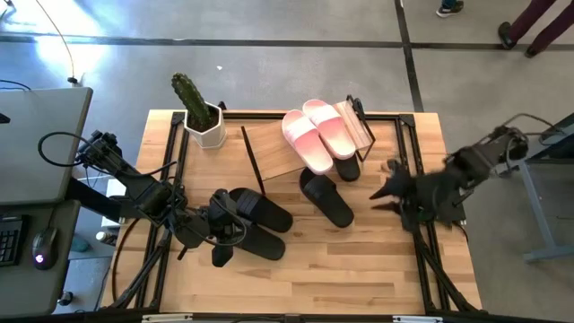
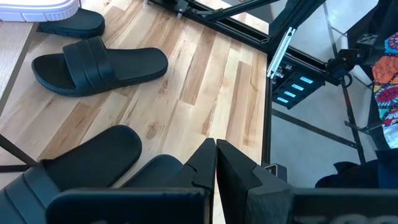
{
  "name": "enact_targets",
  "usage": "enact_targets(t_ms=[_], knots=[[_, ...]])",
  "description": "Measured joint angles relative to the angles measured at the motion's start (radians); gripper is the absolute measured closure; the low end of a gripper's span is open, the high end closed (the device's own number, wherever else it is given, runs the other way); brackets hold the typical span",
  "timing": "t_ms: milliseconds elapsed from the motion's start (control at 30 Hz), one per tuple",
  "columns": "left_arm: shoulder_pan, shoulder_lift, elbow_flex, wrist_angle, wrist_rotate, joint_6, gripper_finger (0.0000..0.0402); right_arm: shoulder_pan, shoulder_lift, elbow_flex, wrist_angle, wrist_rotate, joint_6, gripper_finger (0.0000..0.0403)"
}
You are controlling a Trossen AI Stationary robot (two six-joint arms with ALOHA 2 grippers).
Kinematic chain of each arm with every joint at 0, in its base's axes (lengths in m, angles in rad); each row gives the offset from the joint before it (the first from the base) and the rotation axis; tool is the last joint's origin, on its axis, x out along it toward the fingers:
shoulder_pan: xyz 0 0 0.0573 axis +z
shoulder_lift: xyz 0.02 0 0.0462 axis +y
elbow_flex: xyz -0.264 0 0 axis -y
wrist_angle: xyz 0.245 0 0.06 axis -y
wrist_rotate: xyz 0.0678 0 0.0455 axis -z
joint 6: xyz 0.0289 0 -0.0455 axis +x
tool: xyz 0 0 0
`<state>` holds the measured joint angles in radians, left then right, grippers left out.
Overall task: Pick and place slides into the shelf
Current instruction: Put the black slide under the shelf
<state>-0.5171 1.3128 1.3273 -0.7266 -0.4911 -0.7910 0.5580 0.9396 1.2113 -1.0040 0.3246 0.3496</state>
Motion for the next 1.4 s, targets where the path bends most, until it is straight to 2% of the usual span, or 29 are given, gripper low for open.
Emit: enact_targets(t_ms=[133, 267, 367, 567, 833, 933, 1100, 1400], knots=[[0.0, 0.0, 0.0, 0.001, 0.0, 0.0, 0.0399, 0.145, 0.084, -0.04, -0.08, 0.157, 0.044, 0.0295], [0.0, 0.0, 0.0, 0.0, 0.0, 0.0, 0.0399, 0.201, 0.172, -0.104, -0.14, 0.227, 0.052, 0.0295], [0.0, 0.0, 0.0, 0.001, 0.0, 0.0, 0.0399, 0.207, 0.222, -0.181, -0.097, 0.226, 0.067, 0.0295], [0.0, 0.0, 0.0, 0.0, 0.0, 0.0, 0.0399, 0.204, 0.299, -0.358, 0.095, 0.225, 0.05, 0.0295], [0.0, 0.0, 0.0, 0.0, 0.0, 0.0, 0.0399, 0.19, 0.398, -0.548, 0.396, 0.214, -0.111, 0.0294], [0.0, 0.0, 0.0, 0.0, 0.0, 0.0, 0.0399, 0.177, 0.441, -0.573, 0.44, 0.215, -0.141, 0.0294], [0.0, 0.0, 0.0, 0.0, 0.0, 0.0, 0.0399, 0.152, 0.496, -0.573, 0.446, 0.326, -0.171, 0.0294], [0.0, 0.0, 0.0, -0.001, 0.0, 0.0, 0.0399, 0.097, 0.522, -0.572, 0.491, 0.276, -0.246, 0.0294]])
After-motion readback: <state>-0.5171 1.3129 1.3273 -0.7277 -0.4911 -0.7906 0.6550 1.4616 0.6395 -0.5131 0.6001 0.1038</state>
